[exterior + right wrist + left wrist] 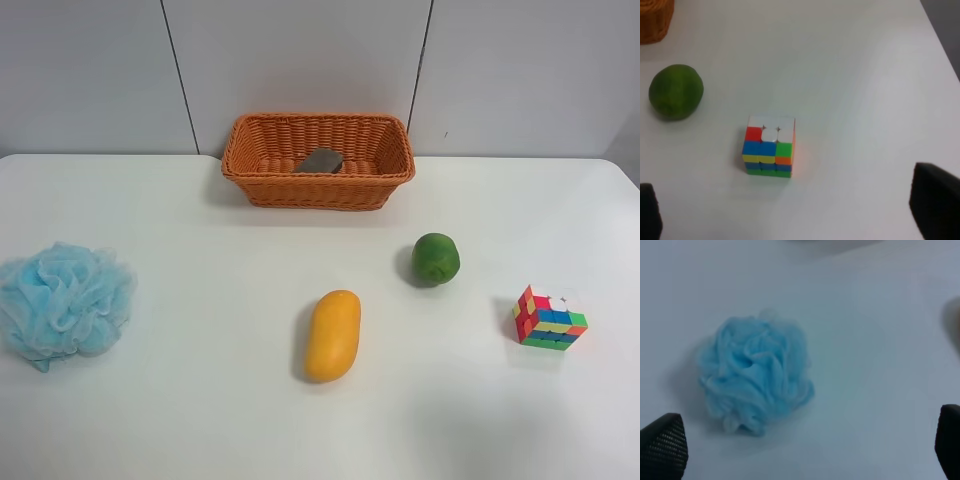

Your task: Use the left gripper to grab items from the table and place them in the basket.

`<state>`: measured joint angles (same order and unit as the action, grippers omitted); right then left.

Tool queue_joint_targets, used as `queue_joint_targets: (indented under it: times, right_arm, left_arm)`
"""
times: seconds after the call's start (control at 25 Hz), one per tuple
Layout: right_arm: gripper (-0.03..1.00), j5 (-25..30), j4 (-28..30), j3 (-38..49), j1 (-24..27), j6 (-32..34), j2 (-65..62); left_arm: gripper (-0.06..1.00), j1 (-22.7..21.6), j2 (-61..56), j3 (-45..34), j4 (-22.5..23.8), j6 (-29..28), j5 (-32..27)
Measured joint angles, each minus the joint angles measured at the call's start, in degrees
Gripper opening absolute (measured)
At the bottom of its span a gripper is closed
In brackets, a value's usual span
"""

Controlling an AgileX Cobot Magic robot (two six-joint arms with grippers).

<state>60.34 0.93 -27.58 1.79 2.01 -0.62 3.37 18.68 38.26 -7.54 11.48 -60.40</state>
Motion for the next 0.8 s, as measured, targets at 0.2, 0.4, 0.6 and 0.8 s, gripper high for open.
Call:
queue_joint_targets:
  times: [0.2, 0.4, 0.6, 0.8]
  right_arm:
    - [0.99, 0.0, 0.0, 0.0, 0.0, 0.0, 0.0]
    - [0.99, 0.0, 0.0, 0.0, 0.0, 0.0, 0.0]
    - [0.99, 0.0, 0.0, 0.0, 0.0, 0.0, 0.0]
    - [0.99, 0.0, 0.0, 0.0, 0.0, 0.0, 0.0]
  left_arm:
    - [0.99, -5.7, -7.4, -4.9, -0.2, 0.0, -0.3]
    - [0.99, -7.5, -13.7, -8.6, -0.6, 0.0, -0.6]
    - [0.99, -7.6, -18.5, -8.6, -0.7, 0.0, -0.8]
    - [0.99, -7.6, -18.8, -8.6, -0.8, 0.0, -0.8]
